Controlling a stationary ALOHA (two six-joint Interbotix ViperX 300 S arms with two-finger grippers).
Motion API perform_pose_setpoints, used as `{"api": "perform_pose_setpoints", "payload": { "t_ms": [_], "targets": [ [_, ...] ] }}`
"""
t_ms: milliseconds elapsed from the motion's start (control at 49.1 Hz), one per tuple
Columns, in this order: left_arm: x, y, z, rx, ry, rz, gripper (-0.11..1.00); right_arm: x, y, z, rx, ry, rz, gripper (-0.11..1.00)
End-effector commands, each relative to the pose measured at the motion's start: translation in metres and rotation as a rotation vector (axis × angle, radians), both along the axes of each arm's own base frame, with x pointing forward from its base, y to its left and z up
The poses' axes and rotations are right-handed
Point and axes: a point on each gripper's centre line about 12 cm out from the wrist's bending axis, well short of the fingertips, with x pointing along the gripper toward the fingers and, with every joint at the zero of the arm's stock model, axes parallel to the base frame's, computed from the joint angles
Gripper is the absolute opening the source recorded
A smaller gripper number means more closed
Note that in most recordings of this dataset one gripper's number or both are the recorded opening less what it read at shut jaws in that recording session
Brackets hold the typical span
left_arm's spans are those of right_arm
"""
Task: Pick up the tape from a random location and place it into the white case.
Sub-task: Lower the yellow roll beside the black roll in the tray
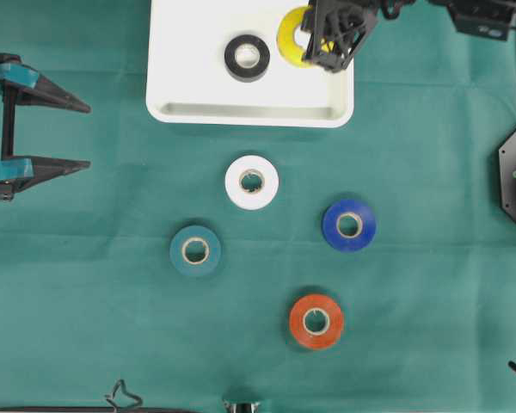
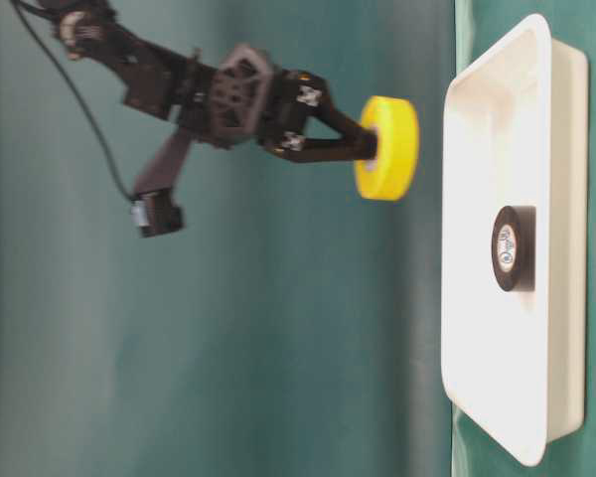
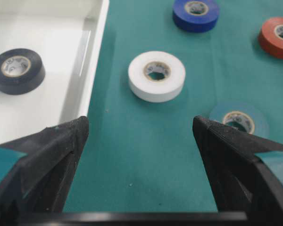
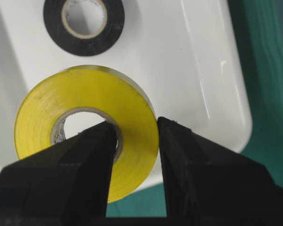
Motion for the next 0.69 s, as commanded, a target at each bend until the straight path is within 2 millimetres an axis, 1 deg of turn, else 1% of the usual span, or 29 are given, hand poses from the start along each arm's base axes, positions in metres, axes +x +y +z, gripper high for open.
{"api": "perform_pose_setpoints", "payload": {
  "t_ms": [0, 122, 265, 509, 611, 672],
  "targets": [
    [0.004, 0.0, 0.009, 0.001, -0.023, 0.002, 0.97, 0.001, -0.006, -0.003, -0.009, -0.03, -0.015, 0.29],
    [0.004, 0.0, 0.008, 0.002, -0.02, 0.001, 0.97, -0.005, -0.012, -0.029, 0.01, -0.007, -0.041, 0.29],
    [0.003, 0.0, 0.009, 0.004, -0.021, 0.001, 0.97, -0.006, -0.016, -0.047, 0.01, -0.02, -0.044, 0.29],
    [0.004, 0.0, 0.008, 0.002, -0.02, 0.001, 0.97, 0.0, -0.019, -0.068, 0.005, -0.054, -0.039, 0.29],
    [0.003, 0.0, 0.008, 0.001, -0.02, 0.002, 0.97, 0.0, -0.02, -0.073, 0.011, -0.042, -0.043, 0.29],
    [0.003, 0.0, 0.008, 0.001, -0.015, 0.002, 0.97, -0.001, -0.022, -0.072, 0.013, -0.038, -0.049, 0.29]
  ]
}}
